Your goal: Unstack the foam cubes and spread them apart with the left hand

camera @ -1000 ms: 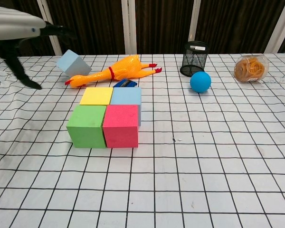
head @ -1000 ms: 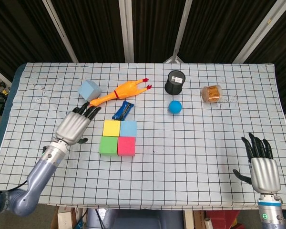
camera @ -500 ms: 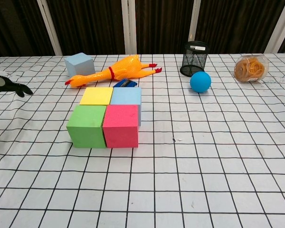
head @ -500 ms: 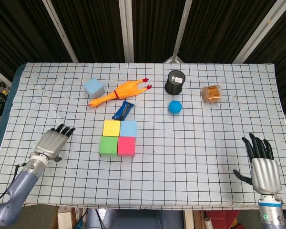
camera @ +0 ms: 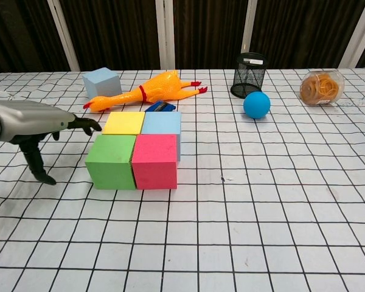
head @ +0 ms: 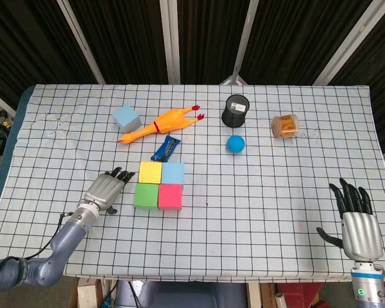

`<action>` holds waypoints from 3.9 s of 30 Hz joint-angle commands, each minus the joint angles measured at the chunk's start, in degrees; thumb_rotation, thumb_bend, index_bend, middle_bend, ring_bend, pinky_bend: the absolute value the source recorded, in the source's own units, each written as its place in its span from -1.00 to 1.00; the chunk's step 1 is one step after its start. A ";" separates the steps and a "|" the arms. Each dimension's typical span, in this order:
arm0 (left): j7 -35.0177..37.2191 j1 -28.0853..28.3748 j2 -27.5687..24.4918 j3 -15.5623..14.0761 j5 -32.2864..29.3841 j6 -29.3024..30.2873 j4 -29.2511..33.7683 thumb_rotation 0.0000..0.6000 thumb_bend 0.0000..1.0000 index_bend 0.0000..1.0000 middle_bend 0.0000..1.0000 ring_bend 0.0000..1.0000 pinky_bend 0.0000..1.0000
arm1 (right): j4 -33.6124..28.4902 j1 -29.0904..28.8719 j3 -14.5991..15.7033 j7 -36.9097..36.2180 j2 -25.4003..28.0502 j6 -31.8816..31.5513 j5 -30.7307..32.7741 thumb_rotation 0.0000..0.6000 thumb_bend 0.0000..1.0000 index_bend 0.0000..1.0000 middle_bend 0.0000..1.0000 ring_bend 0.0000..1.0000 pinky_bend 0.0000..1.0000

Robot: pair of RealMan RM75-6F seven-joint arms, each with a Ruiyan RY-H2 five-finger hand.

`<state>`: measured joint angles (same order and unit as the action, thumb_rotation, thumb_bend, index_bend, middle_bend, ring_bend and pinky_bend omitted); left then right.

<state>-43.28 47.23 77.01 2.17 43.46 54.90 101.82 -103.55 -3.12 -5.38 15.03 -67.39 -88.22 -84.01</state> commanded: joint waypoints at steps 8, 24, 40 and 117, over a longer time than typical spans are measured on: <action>-4.90 3.15 2.10 0.60 -2.53 3.29 4.09 1.00 -0.99 -0.89 -0.71 -0.84 -0.40 | -0.04 0.00 0.02 -0.36 0.20 0.13 0.02 1.00 -0.92 -0.77 -1.00 -0.87 -1.00; -9.75 6.41 6.93 0.36 -4.07 8.78 4.01 1.00 -0.58 -0.59 -0.25 -0.43 -0.05 | -0.11 0.06 -0.34 -1.42 0.76 0.30 0.85 1.00 -0.92 -0.77 -1.00 -0.87 -1.00; -5.48 2.89 -0.33 -2.17 1.29 11.49 8.54 1.00 -0.27 -0.41 -0.03 -0.21 0.02 | -0.20 0.37 -0.48 -2.29 0.98 -0.53 0.41 1.00 -0.92 -0.77 -1.00 -0.87 -1.00; -5.14 10.15 20.61 6.00 -1.16 8.76 -14.71 1.00 -0.95 -0.80 -0.87 -0.79 -0.42 | 0.06 0.40 -0.82 -5.27 2.21 0.09 1.46 1.00 -0.92 -0.77 -1.00 -0.87 -1.00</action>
<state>-48.08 57.11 97.13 8.07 41.95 63.34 87.52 -103.49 -2.72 -6.19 9.77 -65.19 -88.12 -82.56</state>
